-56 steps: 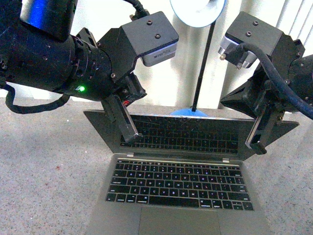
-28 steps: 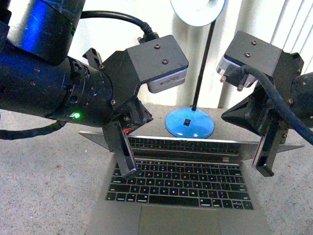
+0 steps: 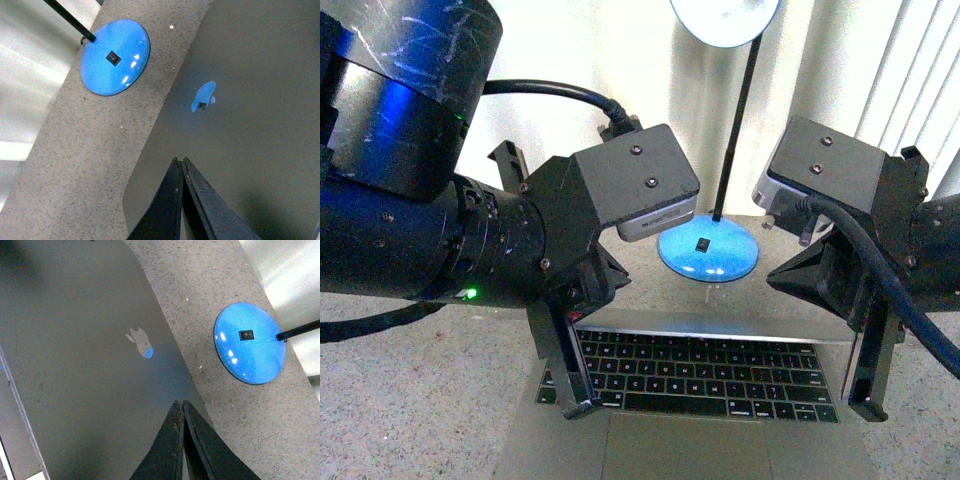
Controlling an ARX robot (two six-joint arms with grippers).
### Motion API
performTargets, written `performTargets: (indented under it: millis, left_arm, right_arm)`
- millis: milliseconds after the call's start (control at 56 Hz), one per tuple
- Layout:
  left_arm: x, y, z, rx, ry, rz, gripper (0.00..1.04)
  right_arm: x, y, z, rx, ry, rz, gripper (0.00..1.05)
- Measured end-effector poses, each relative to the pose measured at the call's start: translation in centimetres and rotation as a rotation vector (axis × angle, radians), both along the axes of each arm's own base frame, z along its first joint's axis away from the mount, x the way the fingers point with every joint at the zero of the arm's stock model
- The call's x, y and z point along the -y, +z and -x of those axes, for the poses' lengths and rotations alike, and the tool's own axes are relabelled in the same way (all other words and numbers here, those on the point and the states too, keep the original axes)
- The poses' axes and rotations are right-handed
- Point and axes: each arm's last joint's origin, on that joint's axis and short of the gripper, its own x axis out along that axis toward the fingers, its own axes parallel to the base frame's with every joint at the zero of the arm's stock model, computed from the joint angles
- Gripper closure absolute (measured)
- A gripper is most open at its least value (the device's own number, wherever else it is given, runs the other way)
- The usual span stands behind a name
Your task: Close laptop
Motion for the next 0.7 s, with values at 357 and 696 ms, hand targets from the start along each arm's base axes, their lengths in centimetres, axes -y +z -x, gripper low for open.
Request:
performTargets:
  millis: [357,696]
  left_arm:
    - [0.2,-1.4,0.7,-0.041,-0.016,0.011,1.01]
    - [0.5,-2.9,1.2,-0.078,-0.023,0.002,1.01]
  right_arm:
    - [0.2,-1.9,0.9,-0.046,0.019,0.023,1.02]
    - [0.2,-3.1,1.4,-0.071,0.028,0.033,1.02]
